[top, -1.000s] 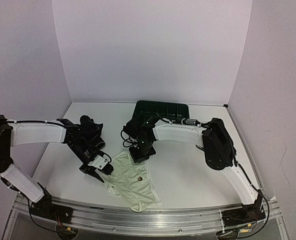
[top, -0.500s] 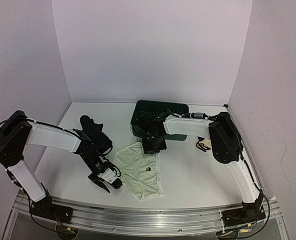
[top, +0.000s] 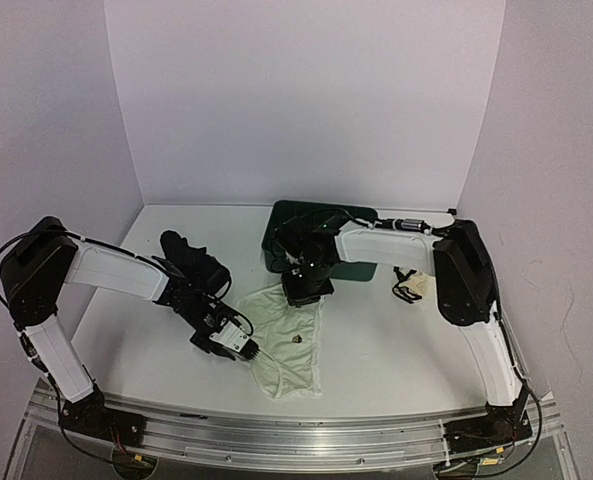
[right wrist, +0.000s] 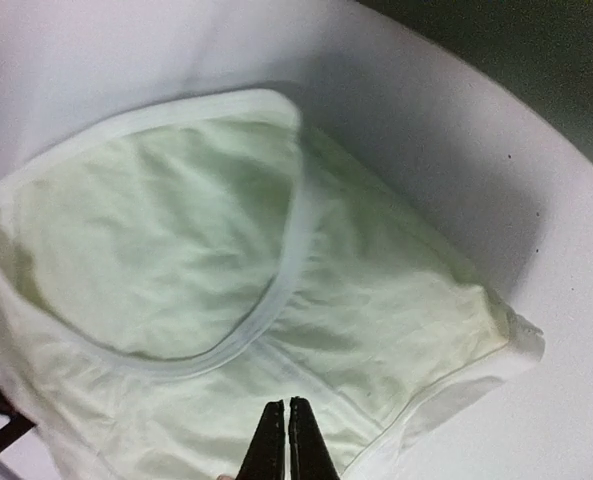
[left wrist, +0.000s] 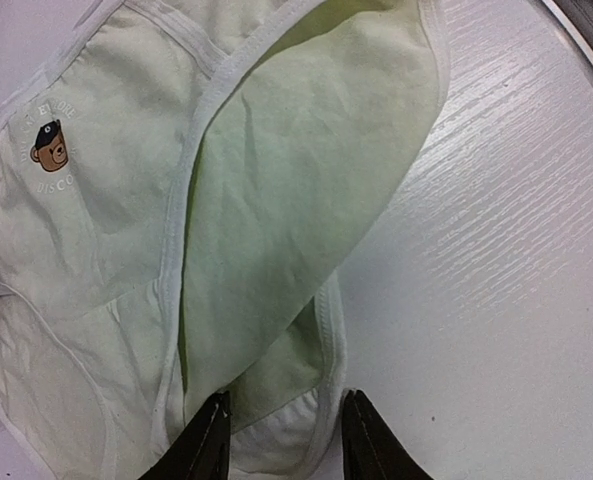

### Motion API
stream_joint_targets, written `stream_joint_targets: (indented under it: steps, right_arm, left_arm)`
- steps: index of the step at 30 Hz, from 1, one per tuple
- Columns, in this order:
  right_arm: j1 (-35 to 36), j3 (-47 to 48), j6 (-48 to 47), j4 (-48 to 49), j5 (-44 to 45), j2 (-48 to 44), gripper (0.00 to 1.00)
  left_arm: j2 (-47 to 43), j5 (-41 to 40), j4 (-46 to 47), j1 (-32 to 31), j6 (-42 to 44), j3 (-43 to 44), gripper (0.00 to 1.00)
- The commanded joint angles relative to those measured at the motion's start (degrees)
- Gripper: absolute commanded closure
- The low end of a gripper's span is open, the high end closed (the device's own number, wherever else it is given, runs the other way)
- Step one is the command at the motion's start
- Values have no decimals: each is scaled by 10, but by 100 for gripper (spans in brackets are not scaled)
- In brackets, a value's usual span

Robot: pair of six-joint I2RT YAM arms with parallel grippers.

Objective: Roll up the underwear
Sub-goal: Flatten out the underwear at the center of the board.

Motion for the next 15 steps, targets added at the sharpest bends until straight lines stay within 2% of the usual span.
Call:
stream_joint_targets:
  steps: [1,6,8,11,12,14,15]
  right_arm:
    - [4,-16,-57,4,-97,-94,94]
    - [31,-119,-140,39,-145,-188,80]
    - [49,-211,-180,87,-158,-236,68]
    - [87,-377,-259,226,-158,-334,55]
    - [102,-426,-297,286,-153,-367,48]
    - [131,-517,-364,380,-141,-409,19]
    - [144,-543,-395,418,-134,-420,12]
  left_arm:
    - [9,-30,22,7,22,-9,64]
    - [15,-41,40,18,24,-5,78]
    - [15,-44,53,21,21,-6,88]
    - [6,-42,80,25,4,-10,99]
    - [2,-39,88,28,0,-12,100]
    - [-8,-29,92,34,-4,-14,100]
    - [-11,-23,91,37,-4,-15,100]
